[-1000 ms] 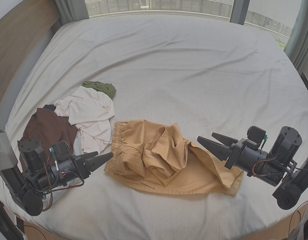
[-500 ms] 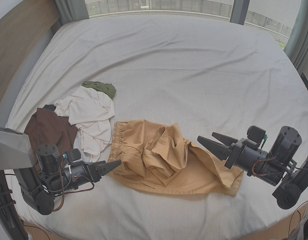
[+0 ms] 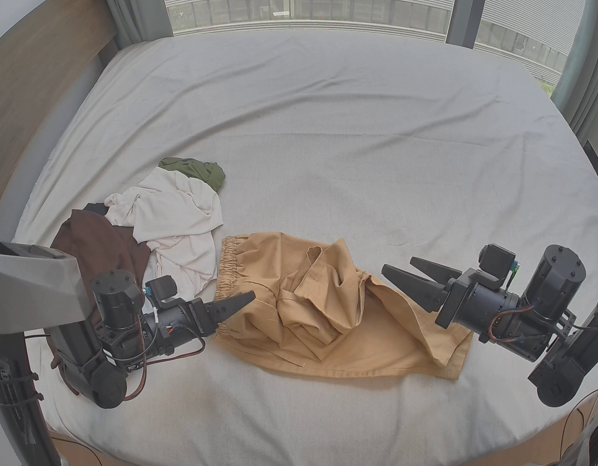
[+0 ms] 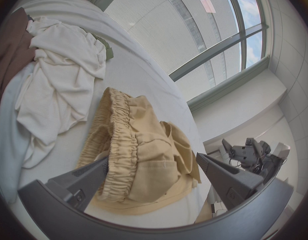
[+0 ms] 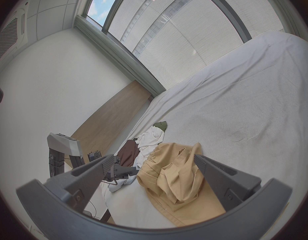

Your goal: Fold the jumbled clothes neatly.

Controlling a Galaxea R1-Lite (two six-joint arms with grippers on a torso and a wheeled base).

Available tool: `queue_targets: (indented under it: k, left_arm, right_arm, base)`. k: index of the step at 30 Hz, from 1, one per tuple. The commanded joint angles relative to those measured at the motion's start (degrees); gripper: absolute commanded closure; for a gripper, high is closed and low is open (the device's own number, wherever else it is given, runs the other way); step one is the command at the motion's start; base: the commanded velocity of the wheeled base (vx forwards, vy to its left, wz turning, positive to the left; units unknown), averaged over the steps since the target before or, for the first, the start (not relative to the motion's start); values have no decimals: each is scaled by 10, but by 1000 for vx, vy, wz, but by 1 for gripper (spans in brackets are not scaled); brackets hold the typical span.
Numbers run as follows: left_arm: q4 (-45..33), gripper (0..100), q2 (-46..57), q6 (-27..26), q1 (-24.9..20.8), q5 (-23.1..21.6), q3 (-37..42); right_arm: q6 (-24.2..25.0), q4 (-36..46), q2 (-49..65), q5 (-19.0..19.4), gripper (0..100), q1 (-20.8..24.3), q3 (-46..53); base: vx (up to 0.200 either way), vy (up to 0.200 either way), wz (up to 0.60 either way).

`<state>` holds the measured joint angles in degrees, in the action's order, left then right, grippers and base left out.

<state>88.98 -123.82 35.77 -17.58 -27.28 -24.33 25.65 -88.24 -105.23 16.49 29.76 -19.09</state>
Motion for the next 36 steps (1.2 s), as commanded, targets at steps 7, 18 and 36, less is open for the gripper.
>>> queue_targets:
  k: [7, 18, 36]
  left_arm:
    - [1, 0, 35, 40, -24, 2, -8]
    - [0, 0, 23, 57, -25, -2, -32]
    - [1, 100, -8, 54, -38, -4, -41]
  right_arm:
    - [0, 0, -1, -1, 0, 1, 0]
    - [0, 0, -2, 0, 0, 1, 1]
    - [0, 0, -2, -1, 0, 1, 0]
  base:
    - [0, 0, 0]
    - [0, 0, 0]
    - [0, 0, 0]
